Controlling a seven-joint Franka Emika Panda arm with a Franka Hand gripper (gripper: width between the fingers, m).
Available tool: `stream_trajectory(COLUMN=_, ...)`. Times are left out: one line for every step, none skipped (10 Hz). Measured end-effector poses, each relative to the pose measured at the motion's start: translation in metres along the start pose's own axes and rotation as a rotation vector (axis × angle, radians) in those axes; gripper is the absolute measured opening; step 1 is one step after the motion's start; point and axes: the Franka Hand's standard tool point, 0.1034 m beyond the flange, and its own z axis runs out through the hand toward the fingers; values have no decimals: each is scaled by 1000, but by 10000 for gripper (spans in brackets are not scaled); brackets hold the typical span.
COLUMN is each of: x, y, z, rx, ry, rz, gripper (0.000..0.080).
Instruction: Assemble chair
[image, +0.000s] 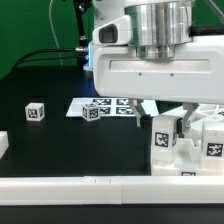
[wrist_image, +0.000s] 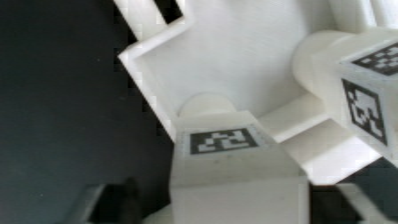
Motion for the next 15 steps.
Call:
stream_trajectory(x=0, y=0, z=0, rx=0, ry=0, rz=85, gripper=283)
stream_trajectory(x=0, y=0, z=0, rx=0, ry=0, rz=175, gripper=284)
stream_trajectory(x=0, y=0, z=0, rx=0, ry=0, rz=216, gripper=284)
stream_trajectory(x=2, y=-2, z=1, rx=-3, ry=-3, rz=411, gripper=284)
stream_trajectory(x=3, y=-4, z=2, rx=1, ry=0, rz=625, gripper=284)
stream_trajectory(x=5, y=-6, z=2, rx=43, ry=13, rz=854, gripper=284)
stream_trajectory(x=6, y=-9, z=2, rx=96, ry=34, rz=1083, gripper=284)
stream_trajectory(x=8, y=-8, z=2, rx=112, ry=31, rz=1135, gripper=284)
stream_trajectory(x=8, y=-8, z=2, rx=111, ry=32, rz=1134, gripper=284)
stream_trajectory(x=8, y=-8, z=2, rx=110, ry=32, rz=1132, gripper=284)
stream_trajectory(x=7, y=-7, z=2, rx=90, ry=23, rz=1039, gripper=533)
stream_trajectory(x=5, y=-8, z=-1, rx=51, ry=-5, rz=907, gripper=533)
stream_trajectory(x=7, y=-11, z=-6, rx=31, ry=-17, rz=727, gripper=614)
stream_trajectory(x=8, y=-11, z=-9, rx=28, ry=-31, rz=562, gripper=639)
stream_trajectory(x=7, y=-9, z=-10, rx=31, ry=-26, rz=484, gripper=639)
